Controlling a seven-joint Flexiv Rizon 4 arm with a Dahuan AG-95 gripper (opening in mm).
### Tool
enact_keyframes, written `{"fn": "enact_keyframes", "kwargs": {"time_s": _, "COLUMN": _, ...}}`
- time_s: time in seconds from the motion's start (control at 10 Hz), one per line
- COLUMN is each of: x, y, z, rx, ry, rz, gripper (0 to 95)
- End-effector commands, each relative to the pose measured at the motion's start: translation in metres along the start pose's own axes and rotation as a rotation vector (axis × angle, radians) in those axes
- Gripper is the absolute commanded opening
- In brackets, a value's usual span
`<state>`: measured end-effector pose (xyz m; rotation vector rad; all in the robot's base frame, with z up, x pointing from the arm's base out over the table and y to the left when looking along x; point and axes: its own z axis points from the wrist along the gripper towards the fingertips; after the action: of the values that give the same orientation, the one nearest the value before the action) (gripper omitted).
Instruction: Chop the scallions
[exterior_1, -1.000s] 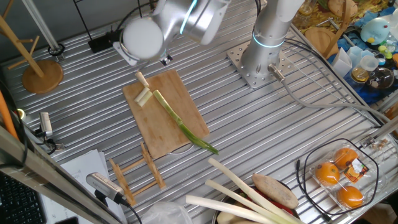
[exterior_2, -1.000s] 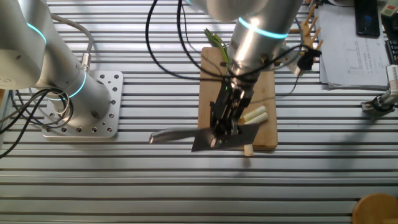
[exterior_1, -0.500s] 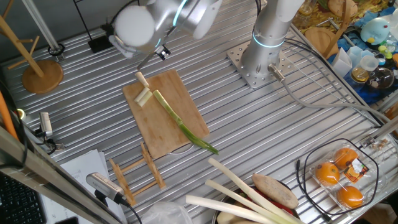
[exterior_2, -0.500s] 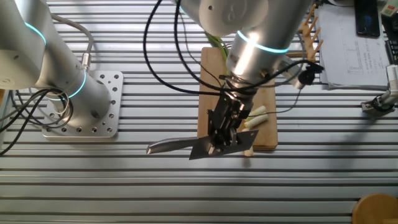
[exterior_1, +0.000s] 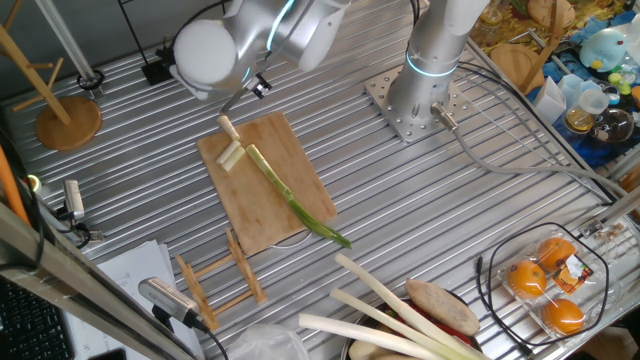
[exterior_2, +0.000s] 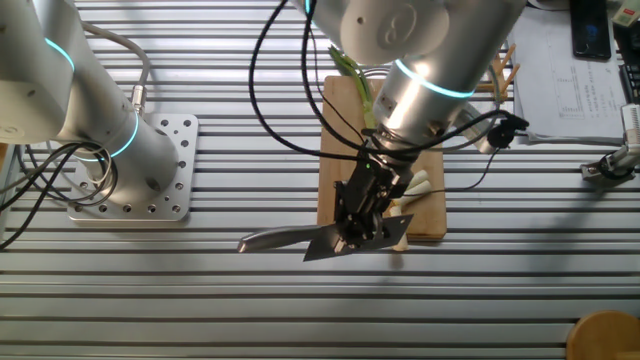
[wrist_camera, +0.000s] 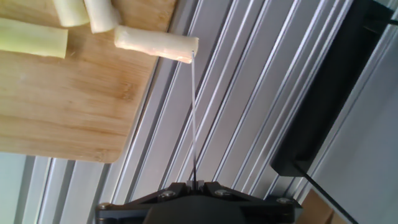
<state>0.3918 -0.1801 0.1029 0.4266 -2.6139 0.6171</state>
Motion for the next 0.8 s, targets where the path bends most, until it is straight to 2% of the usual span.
{"fn": "enact_keyframes", "kwargs": {"time_s": 0.1, "x": -0.0034, "y": -0.0006, "z": 0.0021, "rx": -0.006, "ry": 0.011, "rz": -0.02, "gripper": 0.0}}
{"fn": "enact_keyframes", "kwargs": {"time_s": 0.3, "x": -0.0042, "y": -0.0013, "z": 0.0047, "rx": -0.01, "ry": 0.028, "rz": -0.043, "gripper": 0.0}}
{"fn": "enact_keyframes", "kwargs": {"time_s": 0.8, "x": -0.0083, "y": -0.0035, "z": 0.0098, "rx": -0.013, "ry": 0.023, "rz": -0.044, "gripper": 0.0}}
